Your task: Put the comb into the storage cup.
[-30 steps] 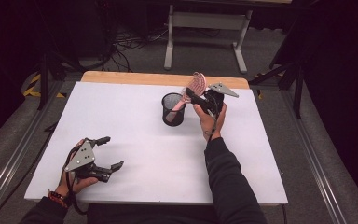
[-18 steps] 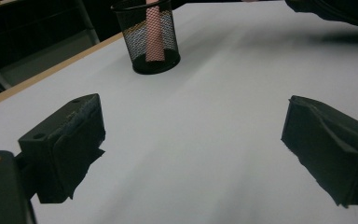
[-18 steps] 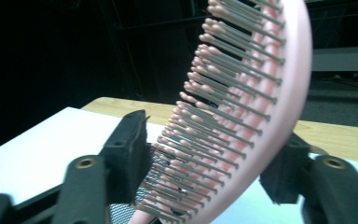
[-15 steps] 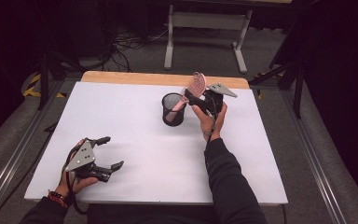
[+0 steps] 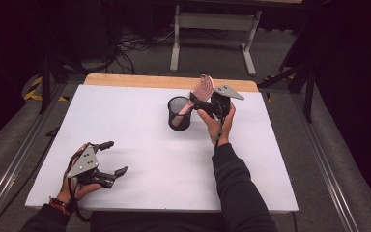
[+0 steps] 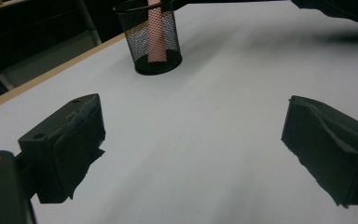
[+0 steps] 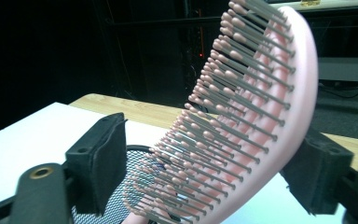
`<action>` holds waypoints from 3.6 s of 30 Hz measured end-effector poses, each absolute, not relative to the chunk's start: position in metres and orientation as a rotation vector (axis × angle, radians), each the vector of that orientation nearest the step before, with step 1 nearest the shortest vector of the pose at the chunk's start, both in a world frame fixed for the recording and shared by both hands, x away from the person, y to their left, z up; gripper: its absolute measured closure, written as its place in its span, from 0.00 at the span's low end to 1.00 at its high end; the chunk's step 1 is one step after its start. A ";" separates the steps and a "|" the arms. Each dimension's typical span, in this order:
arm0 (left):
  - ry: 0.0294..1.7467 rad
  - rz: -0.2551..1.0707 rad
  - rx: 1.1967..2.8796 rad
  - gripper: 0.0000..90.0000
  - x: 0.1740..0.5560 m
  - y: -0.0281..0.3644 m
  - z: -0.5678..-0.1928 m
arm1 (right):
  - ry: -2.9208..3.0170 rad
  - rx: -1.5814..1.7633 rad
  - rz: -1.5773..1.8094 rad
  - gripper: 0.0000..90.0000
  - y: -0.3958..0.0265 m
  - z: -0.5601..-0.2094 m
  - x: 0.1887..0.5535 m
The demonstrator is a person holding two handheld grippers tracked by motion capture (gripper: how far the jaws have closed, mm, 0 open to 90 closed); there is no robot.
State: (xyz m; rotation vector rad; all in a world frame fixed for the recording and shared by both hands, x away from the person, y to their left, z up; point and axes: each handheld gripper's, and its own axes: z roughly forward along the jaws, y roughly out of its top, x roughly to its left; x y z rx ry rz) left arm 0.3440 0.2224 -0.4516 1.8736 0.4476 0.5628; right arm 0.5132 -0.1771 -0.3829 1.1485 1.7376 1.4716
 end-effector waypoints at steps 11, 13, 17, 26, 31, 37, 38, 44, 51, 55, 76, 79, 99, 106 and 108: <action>0.446 0.561 1.874 0.08 0.344 0.223 -0.451 | 1.739 1.129 1.416 0.06 -0.172 -0.377 0.511; 0.447 0.562 1.876 0.08 0.344 0.223 -0.451 | 1.723 1.129 1.423 0.05 -0.173 -0.377 0.510; 0.443 0.563 1.880 0.08 0.344 0.222 -0.451 | 1.720 1.116 1.406 0.03 -0.173 -0.374 0.508; 0.442 0.564 1.880 0.08 0.344 0.222 -0.451 | 1.704 1.085 1.411 0.05 -0.175 -0.365 0.503; 0.441 0.564 1.882 0.08 0.344 0.222 -0.451 | 1.705 1.079 1.406 0.06 -0.176 -0.362 0.500; 0.441 0.564 1.883 0.08 0.344 0.222 -0.451 | 1.716 1.049 1.405 0.06 -0.174 -0.358 0.497; 0.441 0.563 1.882 0.08 0.344 0.222 -0.451 | 1.718 1.045 1.400 0.07 -0.173 -0.357 0.496; 0.442 0.564 1.882 0.08 0.344 0.222 -0.451 | 1.748 1.036 1.365 0.06 -0.171 -0.355 0.494; 0.442 0.567 1.885 0.08 0.344 0.222 -0.452 | 1.752 1.017 1.364 0.07 -0.175 -0.351 0.490; 0.445 0.566 1.882 0.08 0.344 0.222 -0.452 | 1.749 0.997 1.350 0.08 -0.175 -0.347 0.485; 0.447 0.572 1.887 0.08 0.345 0.221 -0.452 | 1.798 0.922 1.323 0.09 -0.177 -0.346 0.471; 0.447 0.571 1.890 0.08 0.345 0.222 -0.452 | 1.810 0.912 1.321 0.09 -0.177 -0.346 0.470; 0.451 0.570 1.890 0.08 0.345 0.221 -0.452 | 1.815 0.834 1.268 0.10 -0.188 -0.342 0.452; 0.456 0.573 1.888 0.08 0.346 0.222 -0.452 | 1.806 0.826 1.273 0.10 -0.192 -0.340 0.445; 0.455 0.571 1.888 0.08 0.346 0.222 -0.452 | 1.810 0.823 1.276 0.10 -0.192 -0.340 0.443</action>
